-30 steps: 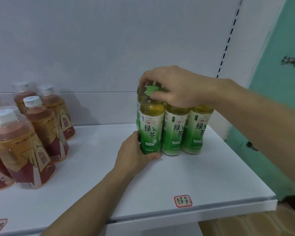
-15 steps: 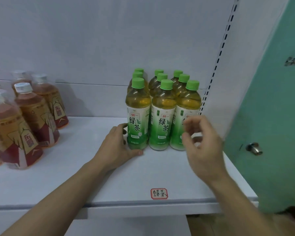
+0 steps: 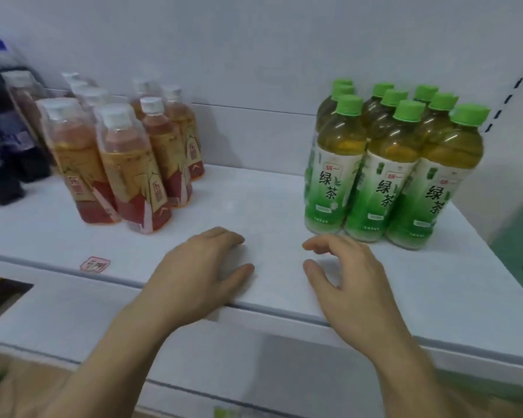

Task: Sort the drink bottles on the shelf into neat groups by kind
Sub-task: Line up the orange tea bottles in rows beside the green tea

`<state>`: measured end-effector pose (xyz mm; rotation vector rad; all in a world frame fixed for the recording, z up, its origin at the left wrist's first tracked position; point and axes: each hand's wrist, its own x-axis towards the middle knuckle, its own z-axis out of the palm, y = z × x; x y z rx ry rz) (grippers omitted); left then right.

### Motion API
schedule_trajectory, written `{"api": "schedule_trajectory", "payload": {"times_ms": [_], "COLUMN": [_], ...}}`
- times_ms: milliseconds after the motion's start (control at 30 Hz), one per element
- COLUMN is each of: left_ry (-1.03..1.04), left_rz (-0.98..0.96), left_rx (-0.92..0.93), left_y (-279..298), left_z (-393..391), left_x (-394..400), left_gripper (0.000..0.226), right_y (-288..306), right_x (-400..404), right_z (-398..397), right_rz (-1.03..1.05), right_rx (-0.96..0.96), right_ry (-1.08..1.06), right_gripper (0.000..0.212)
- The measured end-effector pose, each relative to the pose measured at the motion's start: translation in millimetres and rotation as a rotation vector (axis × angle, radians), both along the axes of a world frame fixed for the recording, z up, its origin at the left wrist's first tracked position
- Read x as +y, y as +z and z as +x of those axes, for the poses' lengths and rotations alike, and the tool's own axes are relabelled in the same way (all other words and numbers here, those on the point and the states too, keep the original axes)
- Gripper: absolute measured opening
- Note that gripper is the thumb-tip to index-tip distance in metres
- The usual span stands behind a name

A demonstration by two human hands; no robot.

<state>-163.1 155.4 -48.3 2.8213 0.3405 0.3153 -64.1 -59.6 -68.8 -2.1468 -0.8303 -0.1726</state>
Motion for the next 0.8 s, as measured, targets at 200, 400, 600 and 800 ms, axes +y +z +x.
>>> {"api": "schedule_trajectory", "payload": {"times_ms": [200,400,600,800], "left_ry": [0.126,0.160,0.220,0.110], "left_rz": [0.001,-0.070,-0.214,-0.429], "left_rx": [-0.126,-0.143,-0.455,-0.291], "left_y": [19.6,20.6,11.6,-0.1], "left_z": [-52.5,-72.4,-71.0,-46.9], "left_x": [77.9,167.9,234.6,259.1], "left_gripper": [0.034,0.014,0.036,0.073], "right_y": [8.4,16.0,29.1,29.4], "right_x": [113.1,204.2,250.7,270.7], "right_z": [-36.3,-62.9,-62.3,-68.2], "right_rz": [0.000,0.070,0.347,0.317], "right_rx": [0.035,0.084,0.166,0.201], "right_ry": [0.163,0.156,-0.087,-0.120], "right_gripper": [0.018,0.027,0.065,0.080]}}
